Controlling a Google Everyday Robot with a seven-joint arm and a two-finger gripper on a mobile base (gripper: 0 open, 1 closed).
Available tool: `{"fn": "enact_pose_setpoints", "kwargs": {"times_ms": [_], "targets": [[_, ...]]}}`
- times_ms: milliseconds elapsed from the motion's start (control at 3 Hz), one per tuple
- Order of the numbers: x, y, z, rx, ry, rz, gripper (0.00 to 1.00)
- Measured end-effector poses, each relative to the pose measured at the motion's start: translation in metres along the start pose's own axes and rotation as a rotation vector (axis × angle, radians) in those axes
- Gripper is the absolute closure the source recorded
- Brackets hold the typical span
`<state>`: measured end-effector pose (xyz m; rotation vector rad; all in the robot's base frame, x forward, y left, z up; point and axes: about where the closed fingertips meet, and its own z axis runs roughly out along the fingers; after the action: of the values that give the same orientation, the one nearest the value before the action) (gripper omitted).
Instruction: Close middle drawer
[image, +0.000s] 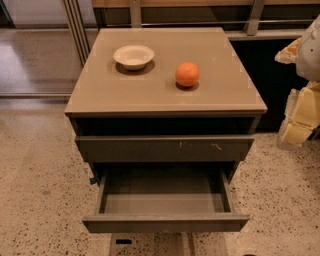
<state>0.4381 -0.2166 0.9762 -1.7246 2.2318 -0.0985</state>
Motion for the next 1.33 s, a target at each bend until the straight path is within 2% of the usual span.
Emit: {"fn": "enact_pose_setpoints", "kwargs": {"times_ms": [333, 667, 1000, 1333], "targets": [[0.000, 0.000, 0.000, 0.000, 0.000, 0.000, 0.00], [0.001, 0.001, 0.003, -0.001, -0.003, 0.001, 0.24], [0.009, 0.018, 0.045, -0.016, -0.040, 0.016, 0.47], [0.023, 0.053, 0.130, -0.113, -0.152, 0.074, 0.71]]}}
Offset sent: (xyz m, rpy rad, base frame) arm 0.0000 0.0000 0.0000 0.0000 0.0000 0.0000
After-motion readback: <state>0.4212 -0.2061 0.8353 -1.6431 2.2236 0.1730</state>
